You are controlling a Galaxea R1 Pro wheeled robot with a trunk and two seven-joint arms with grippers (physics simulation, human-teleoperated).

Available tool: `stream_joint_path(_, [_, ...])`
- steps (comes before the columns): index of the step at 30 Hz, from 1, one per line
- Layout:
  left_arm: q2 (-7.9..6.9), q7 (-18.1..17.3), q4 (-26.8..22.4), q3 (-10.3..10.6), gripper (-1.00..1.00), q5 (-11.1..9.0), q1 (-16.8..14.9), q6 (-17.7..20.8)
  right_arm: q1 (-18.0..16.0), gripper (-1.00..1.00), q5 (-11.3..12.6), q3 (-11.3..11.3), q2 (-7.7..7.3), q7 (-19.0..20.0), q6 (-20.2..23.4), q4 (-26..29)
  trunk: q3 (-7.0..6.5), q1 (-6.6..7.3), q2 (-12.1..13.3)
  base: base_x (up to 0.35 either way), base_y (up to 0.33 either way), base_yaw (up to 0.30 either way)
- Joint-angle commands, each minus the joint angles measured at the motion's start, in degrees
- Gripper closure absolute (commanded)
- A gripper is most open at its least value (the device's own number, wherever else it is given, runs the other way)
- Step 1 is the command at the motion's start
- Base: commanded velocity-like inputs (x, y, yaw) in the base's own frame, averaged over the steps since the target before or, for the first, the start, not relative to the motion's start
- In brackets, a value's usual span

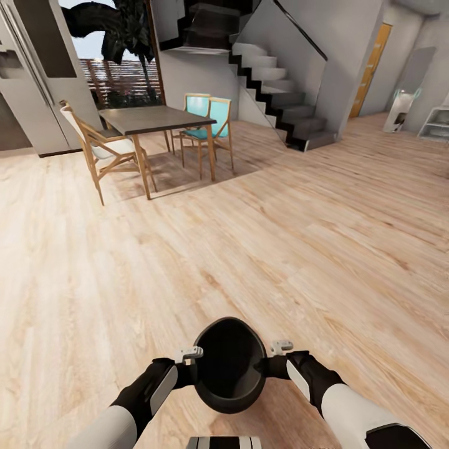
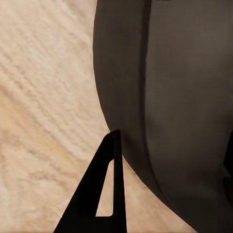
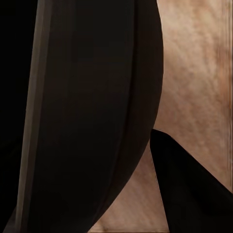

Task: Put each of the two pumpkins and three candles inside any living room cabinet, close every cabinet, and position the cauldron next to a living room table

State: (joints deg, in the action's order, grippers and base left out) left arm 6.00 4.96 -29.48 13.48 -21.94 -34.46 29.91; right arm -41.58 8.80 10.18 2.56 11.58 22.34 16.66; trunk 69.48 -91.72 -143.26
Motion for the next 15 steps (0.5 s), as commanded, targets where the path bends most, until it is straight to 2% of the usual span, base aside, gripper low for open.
stream_joint_path(1, [0.07, -0.17, -1.69, 0.32, 1.0, -1.01, 0.0, -0.14, 0.01, 1.0, 1.31, -0.25, 0.25, 0.29, 0.43, -0.14, -0.07, 0.0, 0.0, 0.008, 0.0, -0.205])
stream_joint_path(15, [0.15, -0.22, -1.63, 0.32, 1.0, -1.0, 0.0, -0.11, 0.01, 1.0, 1.31, -0.25, 0.34, 0.29, 0.4, -0.14, -1.02, 0.0, 0.0, 0.001, 0.0, -0.205])
